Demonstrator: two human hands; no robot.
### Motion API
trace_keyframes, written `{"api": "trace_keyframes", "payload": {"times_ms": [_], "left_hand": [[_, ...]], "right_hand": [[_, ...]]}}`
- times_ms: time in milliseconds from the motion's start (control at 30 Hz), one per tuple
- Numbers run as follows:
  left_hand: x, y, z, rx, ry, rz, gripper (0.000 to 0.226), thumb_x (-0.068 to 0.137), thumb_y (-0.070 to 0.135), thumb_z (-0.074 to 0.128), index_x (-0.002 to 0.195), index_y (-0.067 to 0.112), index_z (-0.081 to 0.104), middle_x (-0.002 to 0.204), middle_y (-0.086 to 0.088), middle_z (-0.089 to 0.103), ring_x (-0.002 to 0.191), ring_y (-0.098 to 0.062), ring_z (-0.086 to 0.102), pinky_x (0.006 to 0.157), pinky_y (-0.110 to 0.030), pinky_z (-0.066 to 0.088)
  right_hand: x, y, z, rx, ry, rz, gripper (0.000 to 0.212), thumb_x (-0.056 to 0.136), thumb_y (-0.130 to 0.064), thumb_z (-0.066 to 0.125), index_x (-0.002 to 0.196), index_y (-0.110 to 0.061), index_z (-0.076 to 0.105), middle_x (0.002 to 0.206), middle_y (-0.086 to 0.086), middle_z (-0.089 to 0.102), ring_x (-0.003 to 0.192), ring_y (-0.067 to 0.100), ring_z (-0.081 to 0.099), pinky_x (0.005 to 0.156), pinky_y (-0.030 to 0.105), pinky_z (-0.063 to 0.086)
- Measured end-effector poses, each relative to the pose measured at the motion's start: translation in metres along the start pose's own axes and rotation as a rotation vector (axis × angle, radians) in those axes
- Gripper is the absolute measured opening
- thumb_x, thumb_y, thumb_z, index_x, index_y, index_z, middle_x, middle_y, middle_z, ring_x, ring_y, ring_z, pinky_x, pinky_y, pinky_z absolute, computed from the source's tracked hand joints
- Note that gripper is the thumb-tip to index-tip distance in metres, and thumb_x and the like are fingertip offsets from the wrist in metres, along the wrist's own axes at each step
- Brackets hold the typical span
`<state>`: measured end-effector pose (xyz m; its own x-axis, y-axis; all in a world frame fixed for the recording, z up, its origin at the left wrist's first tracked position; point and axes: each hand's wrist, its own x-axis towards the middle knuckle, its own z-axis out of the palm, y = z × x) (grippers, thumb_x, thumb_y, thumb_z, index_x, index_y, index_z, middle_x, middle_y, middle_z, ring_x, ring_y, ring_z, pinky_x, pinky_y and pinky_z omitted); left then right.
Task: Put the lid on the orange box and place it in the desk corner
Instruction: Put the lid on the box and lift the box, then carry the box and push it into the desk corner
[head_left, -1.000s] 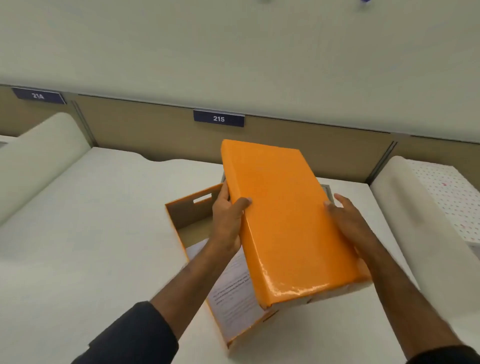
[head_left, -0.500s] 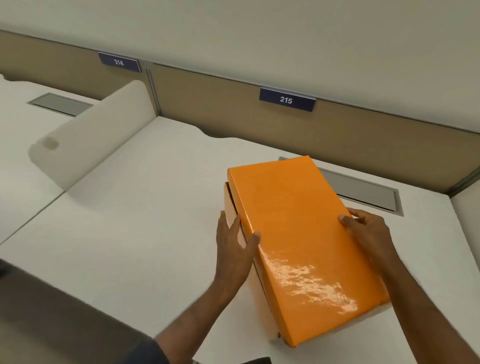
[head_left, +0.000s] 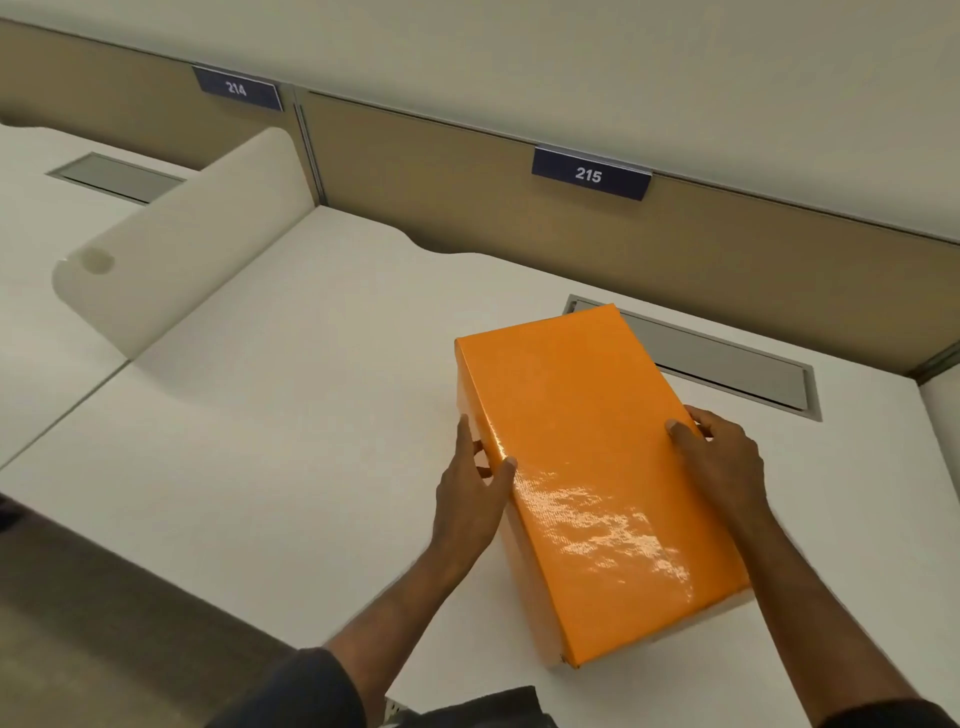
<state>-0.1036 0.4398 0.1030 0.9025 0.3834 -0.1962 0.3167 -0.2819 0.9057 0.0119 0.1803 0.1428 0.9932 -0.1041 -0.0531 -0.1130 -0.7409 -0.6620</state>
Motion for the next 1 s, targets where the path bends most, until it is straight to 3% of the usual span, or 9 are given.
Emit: {"api": "trace_keyframes", "payload": {"times_ms": [67, 100, 167, 267, 367, 467, 767, 1000], "left_hand": [[0.009, 0.000, -0.002, -0.009, -0.017, -0.019, 0.084, 0.098, 0.047, 0.059, 0.163, 0.028, 0.008, 0.148, 0.006, 0.050, 0.105, -0.012, 0.066, 0.082, -0.025, 0.055], [0.014, 0.001, -0.004, 0.009, -0.034, -0.023, 0.088, 0.097, 0.050, 0.058, 0.163, 0.027, 0.004, 0.156, -0.001, 0.044, 0.119, -0.021, 0.063, 0.093, -0.034, 0.055], [0.029, 0.005, -0.007, 0.177, -0.040, 0.041, 0.098, 0.095, 0.059, 0.056, 0.163, 0.023, -0.004, 0.170, -0.010, 0.019, 0.150, -0.034, 0.035, 0.116, -0.051, 0.038], [0.063, 0.018, -0.010, 0.609, 0.042, 0.321, 0.097, 0.095, 0.065, 0.047, 0.164, 0.018, -0.004, 0.172, -0.015, -0.008, 0.159, -0.035, 0.004, 0.125, -0.056, 0.015], [0.100, 0.038, -0.004, 0.901, -0.011, 0.492, 0.087, 0.098, 0.062, 0.041, 0.164, 0.016, 0.008, 0.172, -0.019, -0.002, 0.159, -0.039, -0.001, 0.126, -0.058, 0.003], [0.129, 0.056, 0.005, 1.015, -0.078, 0.529, 0.083, 0.099, 0.061, 0.041, 0.163, 0.014, 0.014, 0.172, -0.019, 0.001, 0.159, -0.039, -0.002, 0.125, -0.060, -0.001], [0.155, 0.052, 0.014, 1.011, -0.150, 0.505, 0.079, 0.102, 0.063, 0.024, 0.164, 0.016, 0.010, 0.173, -0.014, 0.006, 0.160, -0.033, 0.002, 0.128, -0.058, 0.000], [0.159, 0.047, 0.019, 0.991, -0.131, 0.525, 0.079, 0.101, 0.064, 0.027, 0.163, 0.016, 0.017, 0.172, -0.013, 0.012, 0.159, -0.033, 0.009, 0.128, -0.057, 0.003]], "right_hand": [[0.000, 0.002, 0.002, -0.034, 0.006, -0.012, 0.055, 0.093, -0.051, 0.049, 0.138, -0.019, 0.057, 0.134, 0.013, 0.064, 0.115, 0.037, 0.062, 0.098, 0.055, 0.047], [0.000, 0.005, 0.004, -0.057, 0.005, -0.020, 0.052, 0.096, -0.049, 0.049, 0.138, -0.018, 0.057, 0.134, 0.013, 0.064, 0.115, 0.037, 0.062, 0.098, 0.055, 0.047], [-0.001, 0.008, 0.008, -0.088, 0.002, -0.037, 0.050, 0.100, -0.047, 0.047, 0.140, -0.018, 0.055, 0.135, 0.013, 0.063, 0.116, 0.036, 0.061, 0.099, 0.054, 0.047], [-0.003, 0.010, 0.007, -0.099, -0.010, -0.061, 0.052, 0.100, -0.050, 0.045, 0.142, -0.019, 0.050, 0.140, 0.012, 0.058, 0.122, 0.034, 0.057, 0.101, 0.054, 0.044], [-0.012, 0.012, 0.000, -0.098, -0.021, -0.089, 0.061, 0.097, -0.059, 0.044, 0.145, -0.023, 0.045, 0.147, 0.009, 0.051, 0.129, 0.033, 0.053, 0.103, 0.056, 0.042], [-0.029, 0.019, -0.007, -0.133, -0.005, -0.100, 0.073, 0.090, -0.070, 0.036, 0.148, -0.026, 0.040, 0.150, 0.008, 0.048, 0.132, 0.033, 0.050, 0.104, 0.057, 0.042], [-0.061, 0.039, 0.001, -0.315, 0.024, -0.069, 0.078, 0.092, -0.072, 0.031, 0.154, -0.025, 0.025, 0.152, 0.008, 0.044, 0.130, 0.034, 0.050, 0.103, 0.054, 0.042], [-0.063, 0.042, 0.009, -0.372, 0.070, -0.063, 0.070, 0.093, -0.073, 0.027, 0.150, -0.031, 0.024, 0.139, 0.007, 0.055, 0.112, 0.032, 0.062, 0.087, 0.050, 0.051]]}}
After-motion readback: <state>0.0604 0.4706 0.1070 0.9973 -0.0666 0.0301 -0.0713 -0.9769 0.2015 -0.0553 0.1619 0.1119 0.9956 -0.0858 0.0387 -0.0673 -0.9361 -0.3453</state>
